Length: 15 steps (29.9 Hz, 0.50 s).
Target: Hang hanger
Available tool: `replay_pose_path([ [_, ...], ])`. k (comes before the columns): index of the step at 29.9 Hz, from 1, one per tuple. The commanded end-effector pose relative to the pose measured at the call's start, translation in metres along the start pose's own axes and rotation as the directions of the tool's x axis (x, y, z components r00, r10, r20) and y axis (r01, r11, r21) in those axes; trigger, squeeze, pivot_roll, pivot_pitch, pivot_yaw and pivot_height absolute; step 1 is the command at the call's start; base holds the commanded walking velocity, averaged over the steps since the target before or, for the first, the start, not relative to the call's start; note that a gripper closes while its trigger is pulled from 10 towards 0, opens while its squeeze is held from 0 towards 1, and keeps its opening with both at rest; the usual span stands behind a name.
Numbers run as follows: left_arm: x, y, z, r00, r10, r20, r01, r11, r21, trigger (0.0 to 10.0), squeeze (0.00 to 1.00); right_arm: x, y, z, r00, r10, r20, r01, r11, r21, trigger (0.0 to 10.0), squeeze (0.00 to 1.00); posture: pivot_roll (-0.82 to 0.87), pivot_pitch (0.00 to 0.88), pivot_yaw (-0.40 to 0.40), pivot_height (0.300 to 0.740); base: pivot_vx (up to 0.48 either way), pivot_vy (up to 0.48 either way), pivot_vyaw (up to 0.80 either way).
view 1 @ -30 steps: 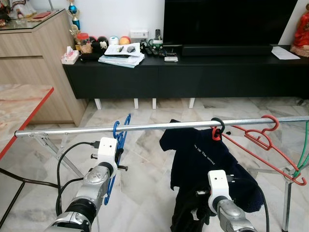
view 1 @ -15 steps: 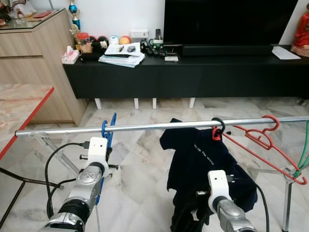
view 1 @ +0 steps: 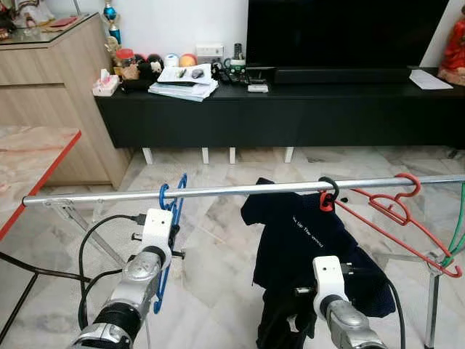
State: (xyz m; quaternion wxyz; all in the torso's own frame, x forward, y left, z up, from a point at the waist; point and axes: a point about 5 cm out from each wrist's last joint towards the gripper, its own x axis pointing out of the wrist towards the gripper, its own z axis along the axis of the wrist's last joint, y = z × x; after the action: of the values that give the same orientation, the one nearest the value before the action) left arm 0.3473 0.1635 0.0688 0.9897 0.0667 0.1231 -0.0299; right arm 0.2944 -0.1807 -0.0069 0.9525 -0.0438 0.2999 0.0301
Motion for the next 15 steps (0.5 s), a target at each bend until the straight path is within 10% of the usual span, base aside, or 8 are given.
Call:
replay_pose_path([
  [1, 0.002, -0.001, 0.002, 1.0, 0.004, -0.021, -0.004, 1.0, 0.014, 10.0, 0.0, 0.002, 0.0, 0.009, 1.0, 0.002, 0.023, -0.002, 1.0, -0.002, 10.0, 0.0, 0.06, 0.021, 0.023, 0.74, 0.0, 0.0, 0.0],
  [2, 0.003, -0.001, 0.002, 1.0, 0.004, -0.022, -0.003, 1.0, 0.01, 10.0, 0.0, 0.002, 0.0, 0.009, 1.0, 0.002, 0.023, -0.002, 1.0, -0.002, 10.0, 0.0, 0.06, 0.021, 0.023, 0.74, 0.0, 0.0, 0.0],
  [3, 0.003, -0.001, 0.003, 1.0, 0.007, -0.023, -0.007, 1.0, 0.006, 10.0, 0.81, 0.002, 0.0, 0.009, 1.0, 0.002, 0.022, -0.002, 1.0, -0.002, 10.0, 0.0, 0.06, 0.021, 0.024, 0.74, 0.0, 0.0, 0.0],
  [4, 0.004, -0.002, 0.004, 1.0, 0.009, -0.027, -0.009, 1.0, 0.008, 10.0, 1.0, 0.002, 0.0, 0.009, 1.0, 0.002, 0.022, -0.002, 1.0, -0.002, 10.0, 0.0, 0.06, 0.021, 0.024, 0.74, 0.0, 0.0, 0.0],
  [6, 0.006, -0.005, 0.006, 0.999, 0.007, -0.032, -0.007, 1.0, 0.013, 10.0, 1.0, 0.002, 0.0, 0.009, 1.0, 0.002, 0.021, -0.002, 1.0, -0.002, 10.0, 0.0, 0.06, 0.021, 0.024, 0.74, 0.0, 0.0, 0.0],
  [7, 0.007, -0.007, 0.007, 1.0, 0.001, -0.031, -0.001, 1.0, 0.018, 10.0, 0.18, 0.002, 0.0, 0.008, 1.0, 0.002, 0.021, -0.002, 1.0, -0.002, 10.0, 0.0, 0.06, 0.021, 0.024, 0.74, 0.0, 0.0, 0.0],
  [9, 0.007, -0.009, 0.008, 1.0, -0.006, -0.029, 0.006, 1.0, 0.02, 10.0, 0.0, 0.002, 0.0, 0.008, 1.0, 0.001, 0.021, -0.001, 1.0, -0.001, 10.0, 0.0, 0.06, 0.021, 0.024, 0.74, 0.0, 0.0, 0.0],
  [15, 0.009, -0.012, 0.011, 1.0, -0.015, -0.023, 0.016, 1.0, 0.01, 10.0, 0.0, 0.002, 0.0, 0.008, 1.0, 0.001, 0.02, -0.001, 1.0, -0.002, 10.0, 0.0, 0.06, 0.021, 0.024, 0.74, 0.0, 0.0, 0.0],
])
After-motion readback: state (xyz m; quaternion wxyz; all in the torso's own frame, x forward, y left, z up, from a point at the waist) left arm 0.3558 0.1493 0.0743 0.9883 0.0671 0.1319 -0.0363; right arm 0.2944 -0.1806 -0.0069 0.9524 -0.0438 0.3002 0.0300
